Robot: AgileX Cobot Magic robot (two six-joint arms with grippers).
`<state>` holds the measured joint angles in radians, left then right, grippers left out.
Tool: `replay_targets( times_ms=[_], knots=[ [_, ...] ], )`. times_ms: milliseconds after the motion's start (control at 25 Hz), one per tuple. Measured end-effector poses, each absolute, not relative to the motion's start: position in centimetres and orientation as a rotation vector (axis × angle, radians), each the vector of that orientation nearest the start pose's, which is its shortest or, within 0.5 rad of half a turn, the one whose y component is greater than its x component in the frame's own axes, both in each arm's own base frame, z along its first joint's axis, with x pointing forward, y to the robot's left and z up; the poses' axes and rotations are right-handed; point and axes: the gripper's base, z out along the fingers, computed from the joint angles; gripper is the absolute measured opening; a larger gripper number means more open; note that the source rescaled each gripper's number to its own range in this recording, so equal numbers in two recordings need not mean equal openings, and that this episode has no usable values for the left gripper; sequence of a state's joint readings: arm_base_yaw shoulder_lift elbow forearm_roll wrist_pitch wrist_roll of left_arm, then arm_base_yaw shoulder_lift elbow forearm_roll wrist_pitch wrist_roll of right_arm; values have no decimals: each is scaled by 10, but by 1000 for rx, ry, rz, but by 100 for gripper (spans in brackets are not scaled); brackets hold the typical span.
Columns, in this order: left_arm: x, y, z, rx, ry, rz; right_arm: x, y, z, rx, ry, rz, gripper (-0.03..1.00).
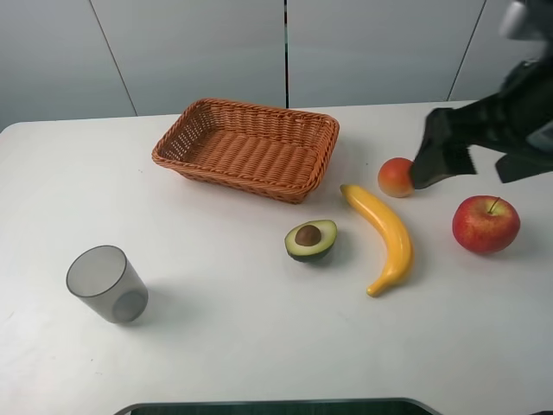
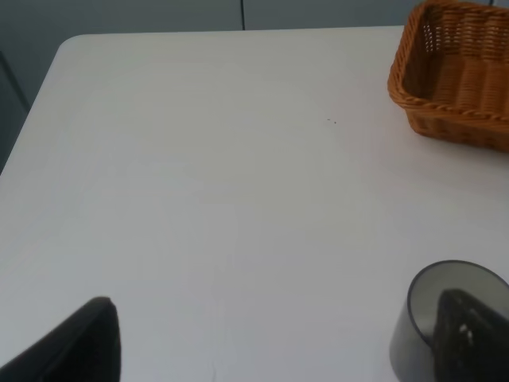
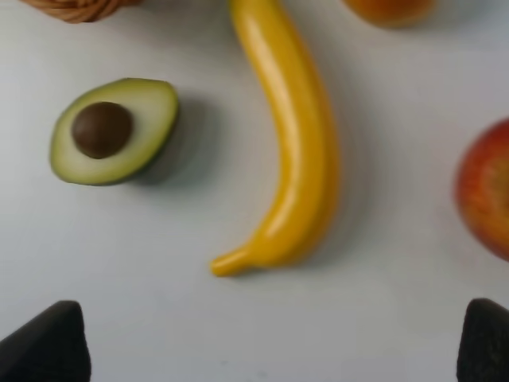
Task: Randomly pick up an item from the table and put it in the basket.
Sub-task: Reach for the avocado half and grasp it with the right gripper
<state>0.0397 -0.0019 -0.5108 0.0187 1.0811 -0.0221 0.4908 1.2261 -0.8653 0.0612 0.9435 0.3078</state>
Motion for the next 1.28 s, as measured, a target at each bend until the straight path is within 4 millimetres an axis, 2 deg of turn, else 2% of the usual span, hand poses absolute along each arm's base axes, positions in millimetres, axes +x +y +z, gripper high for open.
replay_targets(
  times_ms=[160, 360, 520, 720, 1080, 1280],
  knots=[
    [-7, 1, 279, -63, 2051, 35, 209, 143, 247, -256, 2902, 252, 100],
    [-7, 1, 279, -59, 2051, 37, 215, 175, 217, -243, 2963, 238, 100],
    [-7, 1, 279, -59, 2051, 37, 219, 191, 199, -183, 2983, 229, 100],
    [-7, 1, 279, -59, 2051, 37, 226, 207, 186, -119, 2985, 187, 100],
    [-7, 1, 279, -61, 2051, 36, 243, 239, 165, 13, 2957, 235, 100],
    [-7, 1, 279, -61, 2051, 36, 252, 250, 150, 78, 2973, 208, 100]
  ],
)
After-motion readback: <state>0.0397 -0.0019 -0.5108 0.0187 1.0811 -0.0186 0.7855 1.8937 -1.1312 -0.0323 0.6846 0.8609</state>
